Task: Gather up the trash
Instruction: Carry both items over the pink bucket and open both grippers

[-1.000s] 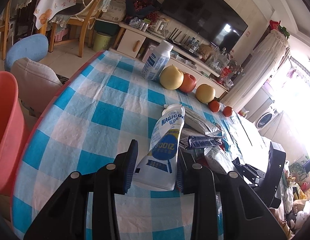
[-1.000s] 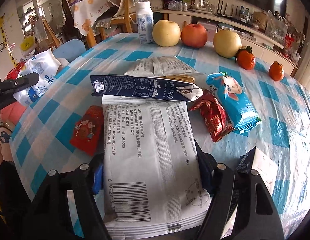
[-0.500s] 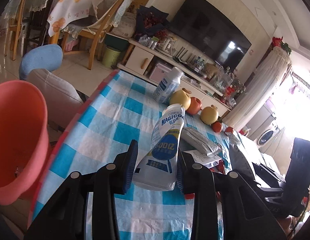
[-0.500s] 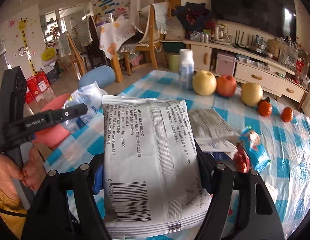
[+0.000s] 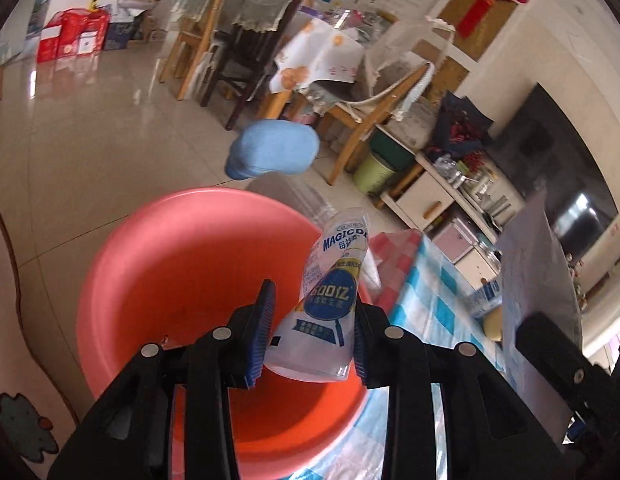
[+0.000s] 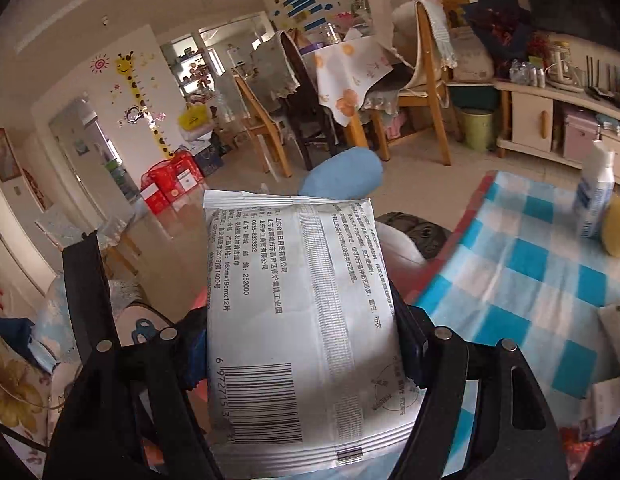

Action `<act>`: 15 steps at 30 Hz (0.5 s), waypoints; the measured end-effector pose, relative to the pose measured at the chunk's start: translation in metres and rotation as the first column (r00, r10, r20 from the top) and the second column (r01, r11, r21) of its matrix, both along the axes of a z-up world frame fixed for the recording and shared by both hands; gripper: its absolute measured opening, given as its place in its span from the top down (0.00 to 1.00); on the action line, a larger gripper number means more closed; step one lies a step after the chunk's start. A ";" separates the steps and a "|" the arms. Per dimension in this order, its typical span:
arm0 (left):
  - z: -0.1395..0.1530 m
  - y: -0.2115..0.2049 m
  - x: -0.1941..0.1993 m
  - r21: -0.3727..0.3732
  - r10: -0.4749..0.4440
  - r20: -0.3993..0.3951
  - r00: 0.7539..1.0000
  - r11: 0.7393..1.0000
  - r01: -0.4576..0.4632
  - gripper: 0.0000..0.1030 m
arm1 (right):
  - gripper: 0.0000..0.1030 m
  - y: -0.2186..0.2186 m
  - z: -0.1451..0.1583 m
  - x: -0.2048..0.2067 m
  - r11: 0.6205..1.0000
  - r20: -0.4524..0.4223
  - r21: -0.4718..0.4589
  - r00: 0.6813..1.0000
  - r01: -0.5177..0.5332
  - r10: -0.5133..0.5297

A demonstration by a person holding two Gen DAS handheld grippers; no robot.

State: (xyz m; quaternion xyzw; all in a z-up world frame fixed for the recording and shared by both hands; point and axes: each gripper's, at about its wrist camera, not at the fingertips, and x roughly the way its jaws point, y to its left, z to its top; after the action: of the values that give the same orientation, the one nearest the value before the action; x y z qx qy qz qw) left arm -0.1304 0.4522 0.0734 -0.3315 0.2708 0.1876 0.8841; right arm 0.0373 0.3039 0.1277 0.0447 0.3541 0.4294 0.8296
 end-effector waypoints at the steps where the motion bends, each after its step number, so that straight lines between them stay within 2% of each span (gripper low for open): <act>1: -0.003 0.004 0.001 -0.003 0.013 -0.010 1.000 1.000 -0.013 0.65 | 0.29 0.012 -0.002 0.004 1.000 -0.017 0.016 1.000 -0.013 0.014; 4: -0.008 0.013 0.002 0.011 0.069 -0.058 0.996 0.998 -0.068 0.63 | 0.28 0.040 -0.010 0.013 0.997 -0.075 0.059 0.996 -0.044 0.049; 5: -0.011 0.017 0.002 0.009 0.091 -0.073 0.993 0.996 -0.091 0.52 | 0.26 0.046 -0.013 0.016 0.996 -0.091 0.069 0.994 -0.048 0.054; 6: -0.013 0.020 0.001 0.007 0.117 -0.090 0.989 0.993 -0.117 0.34 | 0.25 0.052 -0.017 0.020 0.995 -0.112 0.083 0.992 -0.050 0.059; 8: -0.016 0.025 0.001 0.007 0.167 -0.103 0.981 0.986 -0.167 0.31 | 0.16 0.054 -0.022 0.026 0.993 -0.140 0.113 0.988 -0.044 0.059; 10: -0.017 0.029 0.000 0.005 0.192 -0.104 0.976 0.981 -0.193 0.25 | 0.13 0.048 -0.021 0.028 0.992 -0.145 0.124 0.989 -0.014 0.032; 11: -0.017 0.030 -0.002 0.007 0.204 -0.098 0.974 0.979 -0.204 0.20 | 0.10 0.043 -0.020 0.027 0.992 -0.140 0.128 0.990 -0.002 0.020; 15: -0.016 0.027 -0.001 0.047 0.211 -0.076 0.975 0.977 -0.208 0.12 | 0.09 0.014 -0.012 0.017 0.991 -0.098 0.124 0.994 0.052 -0.040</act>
State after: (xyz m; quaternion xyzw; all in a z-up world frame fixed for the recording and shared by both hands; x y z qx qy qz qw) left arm -0.1314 0.4795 0.0573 -0.3333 0.2662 0.2980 0.8540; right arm 0.0547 0.3182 0.1153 0.1256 0.3644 0.4290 0.8169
